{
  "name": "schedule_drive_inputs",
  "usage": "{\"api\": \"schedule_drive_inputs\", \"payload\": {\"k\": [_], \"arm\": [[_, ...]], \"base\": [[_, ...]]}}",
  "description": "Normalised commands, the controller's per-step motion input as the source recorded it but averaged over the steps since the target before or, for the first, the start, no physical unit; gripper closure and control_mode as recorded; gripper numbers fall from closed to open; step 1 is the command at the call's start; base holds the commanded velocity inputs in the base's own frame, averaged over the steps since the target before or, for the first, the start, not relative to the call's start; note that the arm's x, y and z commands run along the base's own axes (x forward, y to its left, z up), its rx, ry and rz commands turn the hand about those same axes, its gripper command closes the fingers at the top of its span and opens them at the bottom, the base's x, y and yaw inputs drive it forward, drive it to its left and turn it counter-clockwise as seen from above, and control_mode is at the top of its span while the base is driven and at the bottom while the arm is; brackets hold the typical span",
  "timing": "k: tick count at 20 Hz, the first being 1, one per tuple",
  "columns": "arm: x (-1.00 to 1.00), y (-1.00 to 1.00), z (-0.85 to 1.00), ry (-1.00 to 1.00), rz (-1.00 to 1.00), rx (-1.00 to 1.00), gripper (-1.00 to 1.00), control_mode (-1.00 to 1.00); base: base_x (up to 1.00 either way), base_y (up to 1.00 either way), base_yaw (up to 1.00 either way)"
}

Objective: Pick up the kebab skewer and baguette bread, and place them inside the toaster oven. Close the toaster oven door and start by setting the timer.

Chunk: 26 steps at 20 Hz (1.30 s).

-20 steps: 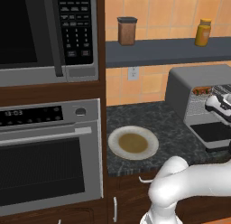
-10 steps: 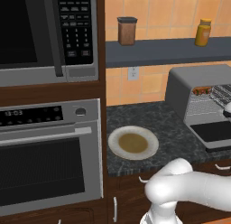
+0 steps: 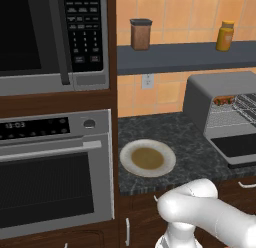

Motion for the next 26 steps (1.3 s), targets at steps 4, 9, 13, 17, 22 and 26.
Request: {"api": "schedule_drive_inputs", "payload": {"k": [4, 9, 13, 17, 22, 26], "arm": [[-0.39, 0.02, -0.32, 0.0, 0.02, 0.0, -1.0, -1.0], [-0.07, 0.0, -0.4, 0.0, 0.03, 0.0, -1.0, -1.0], [-0.06, 0.0, -0.36, 0.0, 0.02, 0.0, -1.0, -1.0], [-0.02, 0.0, -0.16, 0.0, 0.02, 0.0, -1.0, -1.0], [0.0, 0.0, -0.04, 0.01, 0.03, 0.0, -1.0, -1.0], [0.0, 0.0, 0.0, 0.03, 0.03, 0.0, -1.0, -1.0]], "base": [[0.0, 0.0, 0.0], [0.0, 0.0, 0.0], [0.0, 0.0, 0.0], [0.0, 0.0, 0.0], [0.0, 0.0, 0.0], [0.0, 0.0, 0.0]]}}
